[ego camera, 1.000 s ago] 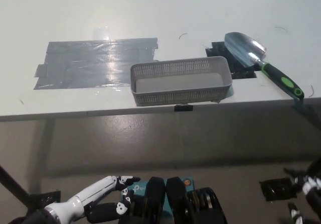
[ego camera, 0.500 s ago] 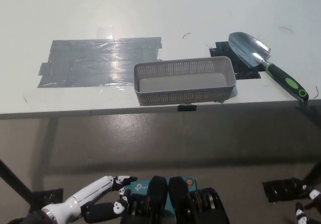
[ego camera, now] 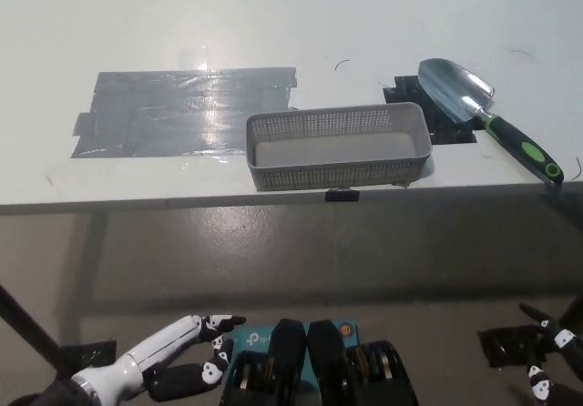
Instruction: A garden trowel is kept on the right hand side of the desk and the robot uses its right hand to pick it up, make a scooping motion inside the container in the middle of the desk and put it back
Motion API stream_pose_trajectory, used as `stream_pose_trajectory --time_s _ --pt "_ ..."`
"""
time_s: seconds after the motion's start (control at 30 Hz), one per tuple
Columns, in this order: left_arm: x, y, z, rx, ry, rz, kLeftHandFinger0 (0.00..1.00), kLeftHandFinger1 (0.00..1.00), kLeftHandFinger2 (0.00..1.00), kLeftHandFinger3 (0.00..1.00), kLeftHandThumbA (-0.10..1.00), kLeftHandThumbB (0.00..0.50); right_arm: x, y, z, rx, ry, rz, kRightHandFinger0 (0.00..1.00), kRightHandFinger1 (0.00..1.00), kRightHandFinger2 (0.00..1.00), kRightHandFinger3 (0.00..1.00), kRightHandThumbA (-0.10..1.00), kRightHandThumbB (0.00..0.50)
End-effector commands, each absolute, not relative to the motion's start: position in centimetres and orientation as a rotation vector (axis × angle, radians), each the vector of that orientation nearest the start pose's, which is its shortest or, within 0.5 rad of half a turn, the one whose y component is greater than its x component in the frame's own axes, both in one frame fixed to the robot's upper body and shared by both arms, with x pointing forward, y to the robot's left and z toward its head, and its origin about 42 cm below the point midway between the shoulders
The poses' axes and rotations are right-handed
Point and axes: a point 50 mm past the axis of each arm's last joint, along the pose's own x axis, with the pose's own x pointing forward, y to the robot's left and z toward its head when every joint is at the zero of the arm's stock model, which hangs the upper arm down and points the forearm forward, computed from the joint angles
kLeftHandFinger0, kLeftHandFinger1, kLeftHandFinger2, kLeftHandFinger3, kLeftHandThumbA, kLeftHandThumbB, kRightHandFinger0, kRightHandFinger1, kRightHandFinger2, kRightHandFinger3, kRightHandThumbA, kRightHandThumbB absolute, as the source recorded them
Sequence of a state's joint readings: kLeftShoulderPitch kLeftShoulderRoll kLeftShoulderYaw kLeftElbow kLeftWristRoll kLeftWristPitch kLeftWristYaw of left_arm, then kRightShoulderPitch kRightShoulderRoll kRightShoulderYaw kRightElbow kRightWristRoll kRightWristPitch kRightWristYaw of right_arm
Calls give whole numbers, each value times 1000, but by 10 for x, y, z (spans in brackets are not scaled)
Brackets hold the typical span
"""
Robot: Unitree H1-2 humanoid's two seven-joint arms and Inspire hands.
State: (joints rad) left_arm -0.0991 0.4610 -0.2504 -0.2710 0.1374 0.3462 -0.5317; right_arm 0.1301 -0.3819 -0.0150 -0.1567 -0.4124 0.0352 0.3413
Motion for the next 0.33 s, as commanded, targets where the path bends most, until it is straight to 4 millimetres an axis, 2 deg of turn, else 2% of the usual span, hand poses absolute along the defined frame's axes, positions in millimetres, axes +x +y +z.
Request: stream_pose_trajectory --time_s 0.0,0.1,0.2,0.3 --pt "290 255 170 578 113 -690 1000 1000 1000 1000 960 203 245 -323 131 -800 44 301 800 944 1000 1000 54 128" --pt "297 255 172 579 100 -687 1000 1000 1000 1000 971 208 253 -323 134 -807 38 299 830 955 1000 1000 50 133" --pt "298 256 172 556 100 -674 1000 1000 1000 1000 925 190 256 -321 134 -818 49 307 774 953 1000 1000 81 128" --pt "297 258 170 567 112 -666 1000 1000 1000 1000 949 200 256 -321 133 -819 47 307 764 935 1000 1000 93 136"
